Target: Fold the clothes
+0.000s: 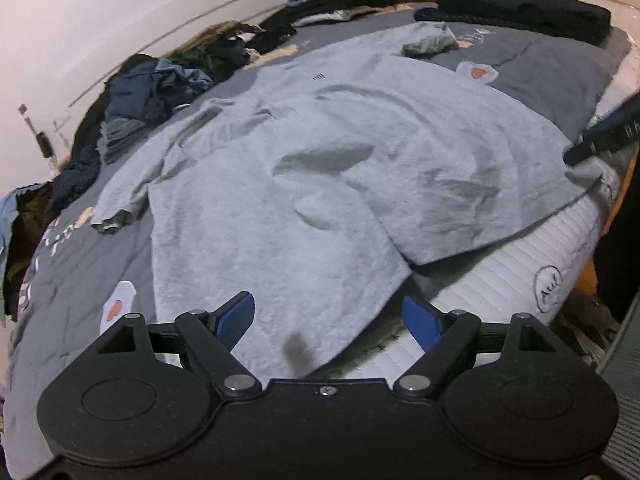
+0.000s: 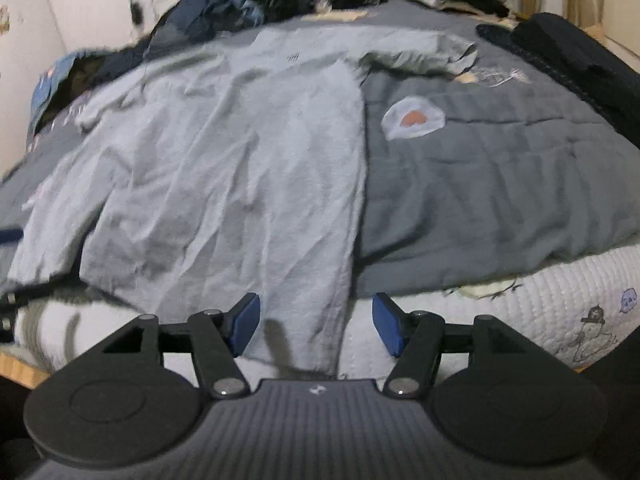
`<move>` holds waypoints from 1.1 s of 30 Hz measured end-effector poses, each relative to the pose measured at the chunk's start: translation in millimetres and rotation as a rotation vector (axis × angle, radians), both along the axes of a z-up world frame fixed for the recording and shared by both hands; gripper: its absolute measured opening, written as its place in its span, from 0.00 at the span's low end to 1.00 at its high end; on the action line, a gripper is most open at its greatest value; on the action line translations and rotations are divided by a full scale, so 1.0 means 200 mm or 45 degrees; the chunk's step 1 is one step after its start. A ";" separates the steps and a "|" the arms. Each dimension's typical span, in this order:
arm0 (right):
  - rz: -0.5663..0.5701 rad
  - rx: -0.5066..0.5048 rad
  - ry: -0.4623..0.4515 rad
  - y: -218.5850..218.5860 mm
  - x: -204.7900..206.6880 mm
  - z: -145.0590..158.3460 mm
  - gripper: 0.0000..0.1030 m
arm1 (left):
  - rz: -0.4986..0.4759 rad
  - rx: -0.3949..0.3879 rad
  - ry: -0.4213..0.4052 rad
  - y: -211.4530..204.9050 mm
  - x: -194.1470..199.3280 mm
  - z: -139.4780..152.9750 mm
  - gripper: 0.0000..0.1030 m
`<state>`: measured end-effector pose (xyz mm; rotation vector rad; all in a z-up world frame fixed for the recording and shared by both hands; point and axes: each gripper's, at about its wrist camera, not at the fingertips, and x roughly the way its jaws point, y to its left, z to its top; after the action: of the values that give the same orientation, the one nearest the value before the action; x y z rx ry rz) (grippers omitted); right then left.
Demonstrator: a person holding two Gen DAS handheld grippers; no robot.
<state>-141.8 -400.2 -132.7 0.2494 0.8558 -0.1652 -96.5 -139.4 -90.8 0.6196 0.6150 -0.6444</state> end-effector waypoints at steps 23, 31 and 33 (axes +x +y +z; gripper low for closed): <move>-0.188 0.367 -0.169 -0.19 -0.09 0.14 0.04 | 0.124 -0.168 0.063 0.08 0.11 0.08 0.05; -0.289 0.359 -0.390 -0.39 -0.26 0.46 0.04 | 0.190 -0.307 0.065 0.16 0.15 0.18 0.05; -0.260 0.282 -0.323 -0.39 -0.24 0.49 0.04 | 0.167 -0.229 0.093 0.13 0.15 0.14 0.06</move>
<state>-188.9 -478.3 -35.5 0.5543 0.5950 -0.2242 -66.7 -113.6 -62.9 0.3857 0.6522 -0.5940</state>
